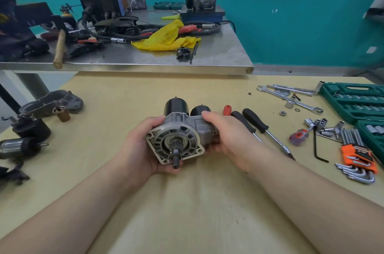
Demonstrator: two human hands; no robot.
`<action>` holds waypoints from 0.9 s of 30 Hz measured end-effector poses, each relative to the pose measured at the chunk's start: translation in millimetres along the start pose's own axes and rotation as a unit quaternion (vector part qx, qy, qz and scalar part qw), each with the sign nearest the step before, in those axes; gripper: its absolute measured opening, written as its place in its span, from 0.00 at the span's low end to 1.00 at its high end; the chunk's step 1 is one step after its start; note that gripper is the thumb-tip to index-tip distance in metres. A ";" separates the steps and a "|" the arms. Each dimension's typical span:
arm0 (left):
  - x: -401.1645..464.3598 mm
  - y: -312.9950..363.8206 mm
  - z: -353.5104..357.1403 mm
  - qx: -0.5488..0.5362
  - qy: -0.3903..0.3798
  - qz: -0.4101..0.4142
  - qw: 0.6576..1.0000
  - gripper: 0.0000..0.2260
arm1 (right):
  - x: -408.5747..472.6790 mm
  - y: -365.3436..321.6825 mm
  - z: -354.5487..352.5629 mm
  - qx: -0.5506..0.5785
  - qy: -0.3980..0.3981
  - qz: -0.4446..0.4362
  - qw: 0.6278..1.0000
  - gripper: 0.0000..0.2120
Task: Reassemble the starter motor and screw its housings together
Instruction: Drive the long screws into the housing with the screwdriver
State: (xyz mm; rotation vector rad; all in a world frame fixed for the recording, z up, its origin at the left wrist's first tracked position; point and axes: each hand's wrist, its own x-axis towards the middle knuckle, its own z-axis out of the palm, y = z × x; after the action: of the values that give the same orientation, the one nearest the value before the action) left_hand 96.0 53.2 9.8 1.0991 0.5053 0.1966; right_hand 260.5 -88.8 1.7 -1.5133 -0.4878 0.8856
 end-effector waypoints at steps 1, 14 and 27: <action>0.8 -0.3 -0.4 0.008 0.001 -0.002 1.000 0.28 | 1.5 1.6 -1.3 -0.009 0.012 0.007 1.000 0.23; 23.2 11.3 13.8 0.155 -0.001 -0.074 0.985 0.28 | 2.1 -15.1 -29.9 -0.370 0.095 -0.016 0.924 0.28; 37.0 21.2 25.6 0.406 0.158 0.008 0.900 0.25 | 2.6 -13.6 -34.6 -0.388 0.135 -0.042 0.911 0.18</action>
State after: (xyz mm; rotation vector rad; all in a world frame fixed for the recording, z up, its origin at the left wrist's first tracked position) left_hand 142.6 57.0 26.9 1.9055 0.9139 0.1807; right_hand 291.1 -107.0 12.6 -2.2777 -0.7417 0.3969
